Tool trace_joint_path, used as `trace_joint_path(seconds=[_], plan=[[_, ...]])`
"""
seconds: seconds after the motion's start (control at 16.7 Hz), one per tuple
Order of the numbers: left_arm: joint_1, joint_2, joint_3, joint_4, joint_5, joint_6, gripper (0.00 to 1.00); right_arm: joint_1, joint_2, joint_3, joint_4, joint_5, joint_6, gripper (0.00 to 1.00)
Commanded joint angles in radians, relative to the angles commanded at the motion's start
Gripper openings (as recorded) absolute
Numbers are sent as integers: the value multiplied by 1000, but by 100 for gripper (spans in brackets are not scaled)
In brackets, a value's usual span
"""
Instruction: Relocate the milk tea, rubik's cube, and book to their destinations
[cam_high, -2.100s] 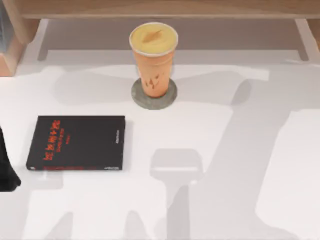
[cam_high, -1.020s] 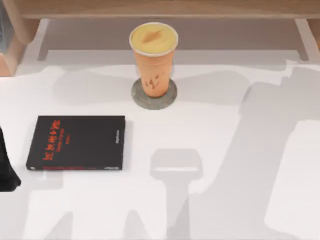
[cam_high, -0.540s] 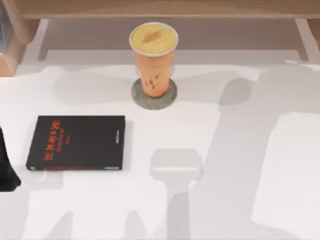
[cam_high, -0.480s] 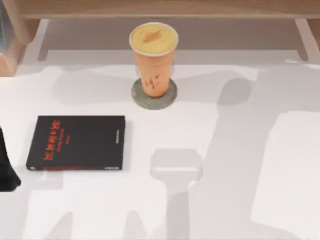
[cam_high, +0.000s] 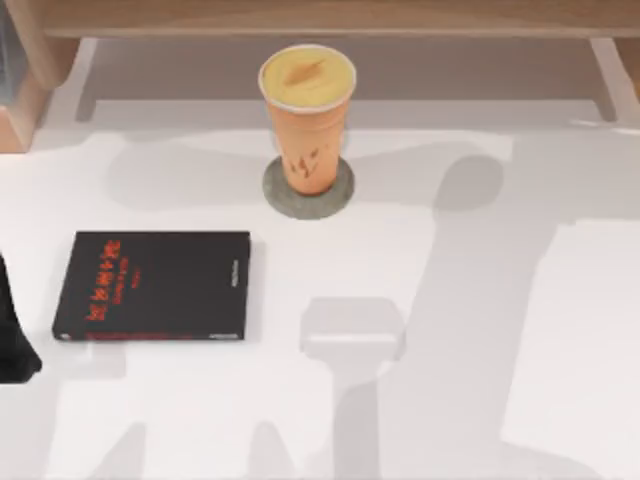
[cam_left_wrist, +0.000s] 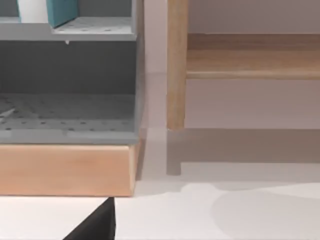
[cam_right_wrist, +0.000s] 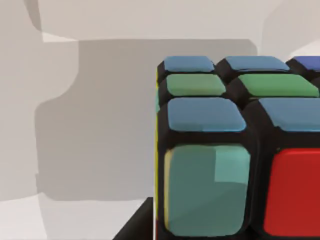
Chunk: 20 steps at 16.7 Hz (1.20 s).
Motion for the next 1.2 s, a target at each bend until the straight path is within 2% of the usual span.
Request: trace_joint_path(seconds=[0.3, 0.54, 0.9, 1.2], plan=[[0, 0, 0, 0, 0, 0, 100, 59, -203, -172, 71, 76, 25, 0], [0, 0, 0, 0, 0, 0, 100, 170, -478, -387, 237, 172, 57, 0], [0, 0, 0, 0, 0, 0, 100, 402, -839, -714, 673, 299, 93, 0], [0, 0, 0, 0, 0, 0, 100, 567, -960, -874, 1120, 365, 90, 0]])
